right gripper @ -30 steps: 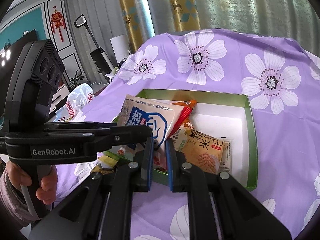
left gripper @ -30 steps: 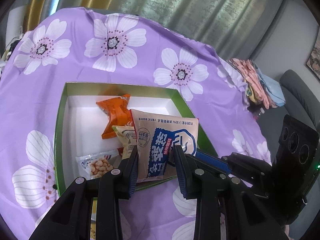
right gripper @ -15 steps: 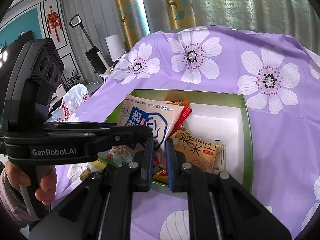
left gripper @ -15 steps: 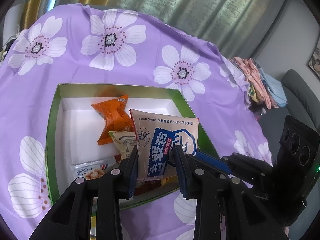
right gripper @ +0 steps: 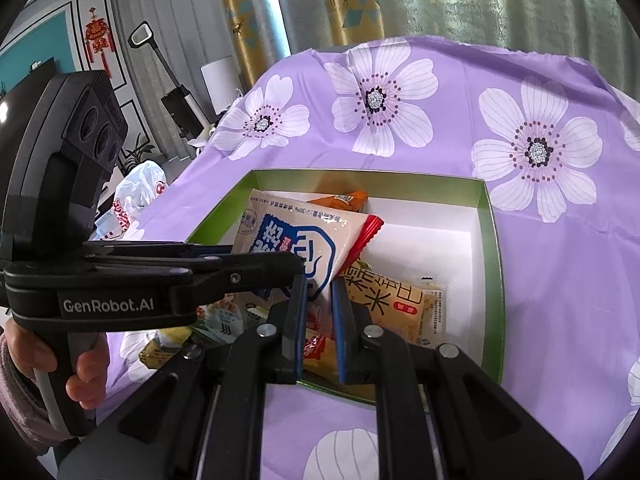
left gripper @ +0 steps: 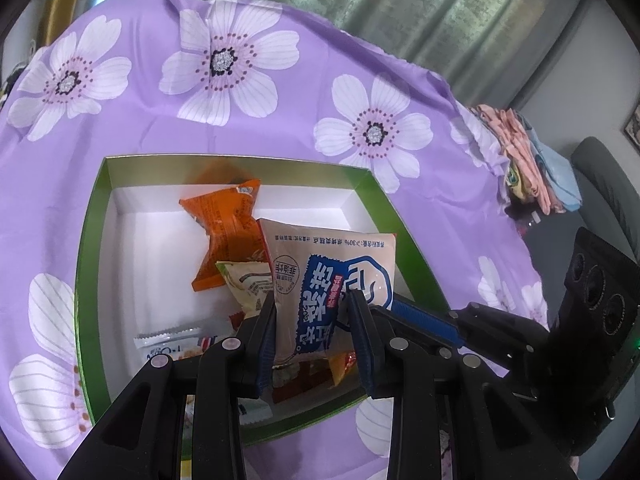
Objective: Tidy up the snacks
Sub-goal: 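Carry the white-and-blue bag over the green box and lower it inside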
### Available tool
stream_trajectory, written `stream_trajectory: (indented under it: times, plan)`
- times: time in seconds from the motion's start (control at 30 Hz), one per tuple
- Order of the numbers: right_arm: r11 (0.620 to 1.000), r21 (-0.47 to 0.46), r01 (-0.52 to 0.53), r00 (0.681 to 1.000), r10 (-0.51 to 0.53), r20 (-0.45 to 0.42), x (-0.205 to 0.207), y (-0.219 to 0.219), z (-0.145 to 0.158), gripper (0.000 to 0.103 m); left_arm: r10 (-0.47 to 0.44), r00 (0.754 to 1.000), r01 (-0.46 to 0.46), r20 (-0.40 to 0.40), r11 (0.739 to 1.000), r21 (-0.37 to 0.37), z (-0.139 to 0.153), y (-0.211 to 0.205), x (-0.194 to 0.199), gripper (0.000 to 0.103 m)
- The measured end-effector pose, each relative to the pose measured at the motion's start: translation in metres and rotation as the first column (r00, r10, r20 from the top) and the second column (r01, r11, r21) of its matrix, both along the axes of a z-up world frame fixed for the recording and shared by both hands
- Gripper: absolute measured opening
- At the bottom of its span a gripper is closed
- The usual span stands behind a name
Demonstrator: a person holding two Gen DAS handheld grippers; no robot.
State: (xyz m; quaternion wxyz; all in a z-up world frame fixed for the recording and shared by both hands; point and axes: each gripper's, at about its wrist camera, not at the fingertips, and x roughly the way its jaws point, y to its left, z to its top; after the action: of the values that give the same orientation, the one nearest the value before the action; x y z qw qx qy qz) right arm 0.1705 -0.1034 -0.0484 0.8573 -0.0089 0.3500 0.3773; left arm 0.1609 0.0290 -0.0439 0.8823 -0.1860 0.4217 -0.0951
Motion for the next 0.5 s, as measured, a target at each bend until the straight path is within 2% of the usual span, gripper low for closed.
stream_trajectory:
  times: [0.5]
  plan:
    - [0.998,-0.064,0.004,0.999,-0.007,-0.049,0.013,0.008,-0.009,0.013,0.004,0.998,-0.004,-0.064,1.000,0.000,-0.014,-0.001,0.013,0.032]
